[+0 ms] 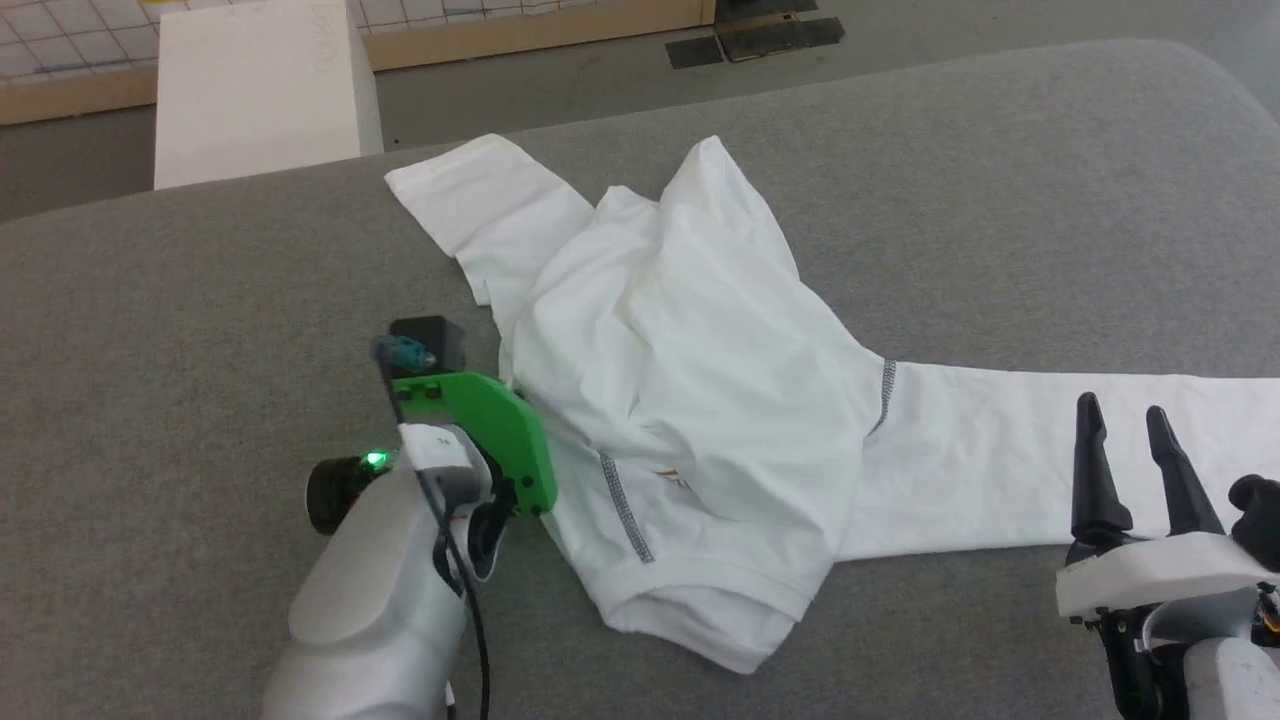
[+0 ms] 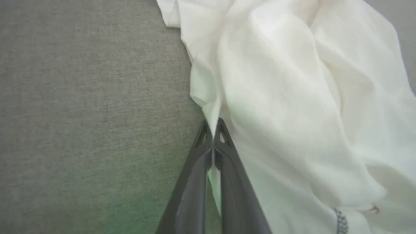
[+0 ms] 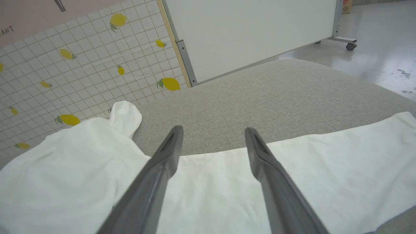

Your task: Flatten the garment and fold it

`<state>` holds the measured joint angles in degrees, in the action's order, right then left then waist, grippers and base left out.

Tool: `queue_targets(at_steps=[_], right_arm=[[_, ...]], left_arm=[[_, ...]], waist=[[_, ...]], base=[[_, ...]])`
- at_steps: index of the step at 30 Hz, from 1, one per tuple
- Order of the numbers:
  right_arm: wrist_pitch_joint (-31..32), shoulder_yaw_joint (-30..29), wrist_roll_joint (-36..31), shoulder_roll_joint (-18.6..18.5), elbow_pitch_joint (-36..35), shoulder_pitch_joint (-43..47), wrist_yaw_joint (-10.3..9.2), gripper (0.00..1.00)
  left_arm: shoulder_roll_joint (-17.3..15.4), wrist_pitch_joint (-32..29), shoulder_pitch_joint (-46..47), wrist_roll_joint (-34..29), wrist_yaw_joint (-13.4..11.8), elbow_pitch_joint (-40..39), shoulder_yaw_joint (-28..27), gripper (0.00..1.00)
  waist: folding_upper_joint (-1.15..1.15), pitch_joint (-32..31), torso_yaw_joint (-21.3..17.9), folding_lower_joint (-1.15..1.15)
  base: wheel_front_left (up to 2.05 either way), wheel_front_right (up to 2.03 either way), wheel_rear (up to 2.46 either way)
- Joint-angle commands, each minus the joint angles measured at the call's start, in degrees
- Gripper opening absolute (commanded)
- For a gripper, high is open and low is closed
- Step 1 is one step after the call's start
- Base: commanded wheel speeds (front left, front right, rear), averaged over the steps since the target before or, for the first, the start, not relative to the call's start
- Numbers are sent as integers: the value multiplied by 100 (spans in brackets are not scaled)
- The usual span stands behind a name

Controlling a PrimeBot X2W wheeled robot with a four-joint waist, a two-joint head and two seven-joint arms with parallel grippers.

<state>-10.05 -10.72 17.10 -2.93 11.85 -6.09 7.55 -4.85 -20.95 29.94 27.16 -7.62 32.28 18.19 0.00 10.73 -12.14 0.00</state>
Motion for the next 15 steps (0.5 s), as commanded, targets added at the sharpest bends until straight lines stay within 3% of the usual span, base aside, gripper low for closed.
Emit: queue_targets(at_steps=[1, 7, 15], right_arm=[[-24, 33, -44, 4, 20, -75, -6, 100], [57, 85, -152, 5, 39, -100, -6, 100], [212, 155, -195, 5, 0, -90, -6, 100]], left_arm=[[-2, 260, -25, 140, 14, -118, -170, 0], [23, 1355, -506, 728, -92, -1010, -995, 0], [-60, 1693, -1989, 1068, -745, -2118, -1810, 0]], waist=[[0, -76, 149, 0], [0, -259, 538, 0], [0, -387, 1046, 0]], base=[[0, 0, 0], [0, 0, 0], [0, 0, 0]])
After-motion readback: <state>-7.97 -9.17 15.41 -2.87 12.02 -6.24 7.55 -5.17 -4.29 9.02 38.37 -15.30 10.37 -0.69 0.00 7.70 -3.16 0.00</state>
